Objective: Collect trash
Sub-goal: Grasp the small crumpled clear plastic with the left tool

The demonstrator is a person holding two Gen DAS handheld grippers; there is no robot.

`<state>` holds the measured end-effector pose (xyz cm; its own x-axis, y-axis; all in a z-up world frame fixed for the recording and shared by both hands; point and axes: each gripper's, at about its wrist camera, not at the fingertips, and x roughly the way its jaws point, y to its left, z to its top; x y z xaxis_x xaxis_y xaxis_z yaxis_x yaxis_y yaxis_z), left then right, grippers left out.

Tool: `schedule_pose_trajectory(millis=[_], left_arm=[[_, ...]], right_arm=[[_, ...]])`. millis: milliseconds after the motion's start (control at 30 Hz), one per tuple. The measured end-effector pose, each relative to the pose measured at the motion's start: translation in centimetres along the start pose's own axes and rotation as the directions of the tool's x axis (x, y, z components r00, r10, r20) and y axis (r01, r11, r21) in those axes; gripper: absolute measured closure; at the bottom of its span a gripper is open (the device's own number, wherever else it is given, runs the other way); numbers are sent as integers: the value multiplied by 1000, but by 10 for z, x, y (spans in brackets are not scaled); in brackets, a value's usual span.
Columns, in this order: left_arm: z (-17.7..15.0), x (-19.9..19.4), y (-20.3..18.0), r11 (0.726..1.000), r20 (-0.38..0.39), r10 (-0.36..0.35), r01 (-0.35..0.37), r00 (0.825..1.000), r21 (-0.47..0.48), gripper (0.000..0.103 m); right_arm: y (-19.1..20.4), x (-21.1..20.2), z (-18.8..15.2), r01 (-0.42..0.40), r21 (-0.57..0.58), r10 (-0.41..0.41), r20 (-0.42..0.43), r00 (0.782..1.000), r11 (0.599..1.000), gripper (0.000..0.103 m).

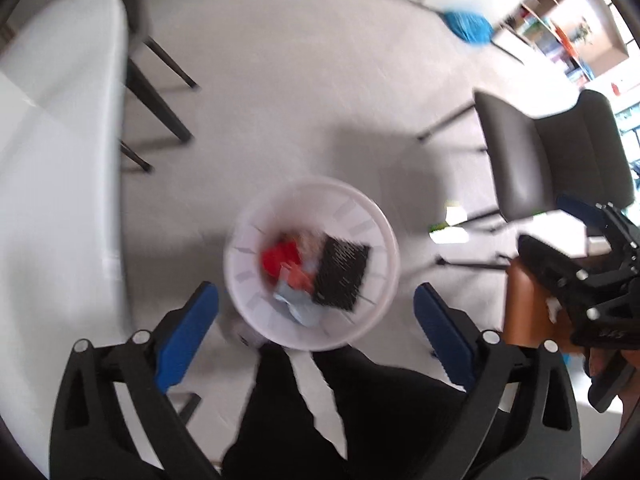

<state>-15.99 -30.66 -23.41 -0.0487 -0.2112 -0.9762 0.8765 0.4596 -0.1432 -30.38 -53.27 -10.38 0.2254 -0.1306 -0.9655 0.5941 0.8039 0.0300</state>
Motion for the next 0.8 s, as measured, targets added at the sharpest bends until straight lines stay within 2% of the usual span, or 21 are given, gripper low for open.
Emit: schedule_pose_trajectory(millis=[67,233,367,500,633,700,767,800], left_arm=[[1,-27,10,998,56,65,-64,996,-25,8],[-4,-77,42,983,149,95,-69,984,-172,8],[-17,-109,79,945,202,152,-83,968,-316,8],[-37,-136,130,892,229,233,-114,945,-438,8],[-62,-161,200,825,229,347,-180,910,-536,8],[-75,-170,251,776,204,400,-211,894,-594,8],[-84,-174,292,740,193,431,-222,882,-636,8],[-90,-176,324,711,181,457,-235,871,-663,8]], right_arm=[[10,-4,7,-22,-24,23,17,1000,999,2],[42,-19,30,-75,-111,83,70,994,991,2],[83,-31,57,-134,-219,159,100,982,967,2],[135,-35,83,-194,-329,238,97,966,924,2],[194,-36,108,-238,-418,306,103,946,877,2],[233,-34,124,-255,-461,335,100,937,850,2],[265,-32,135,-261,-490,354,107,929,832,2],[288,-30,143,-263,-506,362,105,926,821,2]])
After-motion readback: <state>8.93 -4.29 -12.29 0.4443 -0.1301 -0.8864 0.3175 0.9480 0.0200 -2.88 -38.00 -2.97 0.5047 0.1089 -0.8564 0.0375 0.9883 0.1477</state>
